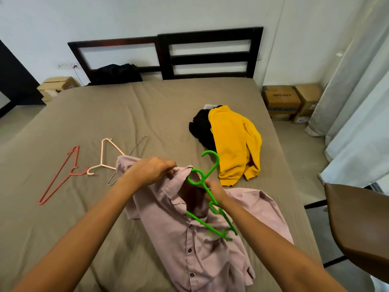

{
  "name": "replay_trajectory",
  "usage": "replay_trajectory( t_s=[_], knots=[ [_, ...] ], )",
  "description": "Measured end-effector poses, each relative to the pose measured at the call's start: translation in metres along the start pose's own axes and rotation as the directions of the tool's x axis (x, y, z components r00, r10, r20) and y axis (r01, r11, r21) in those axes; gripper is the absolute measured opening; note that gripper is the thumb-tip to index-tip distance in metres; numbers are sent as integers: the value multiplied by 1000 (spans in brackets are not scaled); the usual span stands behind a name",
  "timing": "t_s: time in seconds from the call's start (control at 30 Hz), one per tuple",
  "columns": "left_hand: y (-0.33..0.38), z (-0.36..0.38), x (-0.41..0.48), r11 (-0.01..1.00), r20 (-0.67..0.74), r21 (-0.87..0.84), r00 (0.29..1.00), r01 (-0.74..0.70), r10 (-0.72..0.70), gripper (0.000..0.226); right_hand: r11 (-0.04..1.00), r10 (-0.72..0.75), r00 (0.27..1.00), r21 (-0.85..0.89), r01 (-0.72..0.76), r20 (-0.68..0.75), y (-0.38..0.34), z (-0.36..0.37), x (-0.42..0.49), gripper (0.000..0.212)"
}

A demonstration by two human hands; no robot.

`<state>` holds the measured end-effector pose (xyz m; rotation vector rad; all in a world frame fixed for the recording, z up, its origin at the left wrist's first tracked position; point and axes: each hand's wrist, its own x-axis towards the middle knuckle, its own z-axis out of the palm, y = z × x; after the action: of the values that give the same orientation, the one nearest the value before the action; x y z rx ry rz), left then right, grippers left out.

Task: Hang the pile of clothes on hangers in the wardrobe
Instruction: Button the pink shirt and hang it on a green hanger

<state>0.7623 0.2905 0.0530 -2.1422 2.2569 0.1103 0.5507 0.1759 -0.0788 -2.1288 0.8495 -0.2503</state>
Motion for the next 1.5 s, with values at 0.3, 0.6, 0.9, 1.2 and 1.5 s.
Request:
replay_trajectory(
  t_s=[0.3,0.6,0.9,1.2,1.5],
  knots=[
    [4,13,4,972,12,87,975,220,-222,13,956,-245,963,-194,221,-109,18,-65,-29,12],
    [14,5,22,964,40,191,979,187,-198,19,884,-166,984,-453,119,-66,45,-99,-42,20],
    [37,16,33,933,39,272,966,236,-256,30,979,162,919,-59,-196,-358,46,-84,-53,18],
    [-10,40,8,921,-15,15,921,390,-390,26,961,233,864,-31,-275,-446,91,-101,-96,16],
    [-5,32,10,917,-18,-110,921,385,-389,44,727,459,885,605,-324,-78,51,-33,-17,19]
  ],
)
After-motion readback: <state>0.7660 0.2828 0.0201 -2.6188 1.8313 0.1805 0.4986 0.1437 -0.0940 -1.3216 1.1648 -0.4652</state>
